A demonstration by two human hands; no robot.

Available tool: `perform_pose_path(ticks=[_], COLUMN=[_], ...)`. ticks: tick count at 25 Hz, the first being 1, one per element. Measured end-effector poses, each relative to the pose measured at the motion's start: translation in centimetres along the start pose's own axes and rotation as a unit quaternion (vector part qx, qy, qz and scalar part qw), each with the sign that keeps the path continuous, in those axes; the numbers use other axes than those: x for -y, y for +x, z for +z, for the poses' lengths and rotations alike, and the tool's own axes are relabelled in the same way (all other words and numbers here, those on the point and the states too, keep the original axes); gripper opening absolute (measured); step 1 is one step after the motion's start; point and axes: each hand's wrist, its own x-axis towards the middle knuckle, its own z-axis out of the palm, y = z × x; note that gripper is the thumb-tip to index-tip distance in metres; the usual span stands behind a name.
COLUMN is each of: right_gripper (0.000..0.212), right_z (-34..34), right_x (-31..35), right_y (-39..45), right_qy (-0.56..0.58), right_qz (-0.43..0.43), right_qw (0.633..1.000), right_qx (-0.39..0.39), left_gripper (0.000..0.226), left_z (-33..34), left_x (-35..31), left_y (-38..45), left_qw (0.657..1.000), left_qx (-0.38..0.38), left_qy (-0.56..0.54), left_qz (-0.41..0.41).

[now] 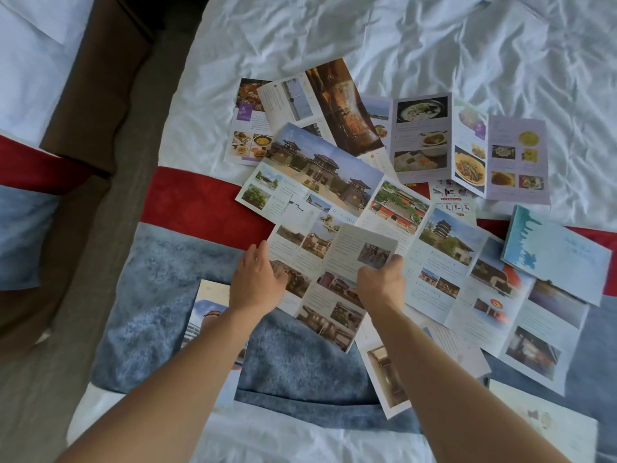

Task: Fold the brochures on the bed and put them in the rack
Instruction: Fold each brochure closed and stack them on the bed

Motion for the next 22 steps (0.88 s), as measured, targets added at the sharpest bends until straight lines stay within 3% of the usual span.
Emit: perform_pose_path(ticks=[3,5,8,10,13,15,17,19,22], right_gripper=[0.056,0.068,0.063,0.059,0.058,0.058,0.065,0.073,0.063], right_z=[0.1,0.2,0.3,0.4,0.5,0.5,0.6,0.5,0.7], right_x=[-0.2,-0.3,-0.3,-0.4,-0.8,-1.0,-1.2,-1.1,-1.7], right_y=[-0.1,-0.1,0.1,0.4,0.8,1.0,1.0,0.8,0.9], right_qy=[0.016,0.007,0.017,0.012,-0.043,-0.065,-0.037,0.01,0.004], right_qz=[-0.032,-0.041,-0.046,-0.047,-0.067,-0.081,-0.08,-0.052,-0.038], right_qw=[0.999,0.998,0.998,0.998,0.997,0.994,0.996,0.998,0.998], right_qx=[-0.028,-0.038,-0.043,-0.032,-0.022,-0.027,-0.03,-0.039,-0.039], left_gripper=[0.058,0.051,0.019,0.021,0.023,0.027,0.032,0.048,0.066], left_z=[0.5,0.3,-0.9,-1.3,-0.9,0.1,1.9,3.5,4.1], left_x=[0.0,-0.2,-1.4,-2.8,-5.4,-6.6,-6.7,-5.9,-4.5], left_y=[-0.2,-0.4,-0.4,-0.8,-1.6,-2.1,-2.4,-2.2,-1.9], left_qw=[0.999,0.996,0.973,0.967,0.956,0.942,0.947,0.966,0.979], left_qx=[-0.004,-0.05,-0.126,-0.119,-0.067,0.048,0.159,0.175,0.138], left_qy=[-0.03,-0.074,-0.191,-0.222,-0.279,-0.321,-0.26,-0.148,-0.124], left_qz=[-0.024,-0.03,-0.006,0.029,0.062,0.08,0.101,0.123,0.083])
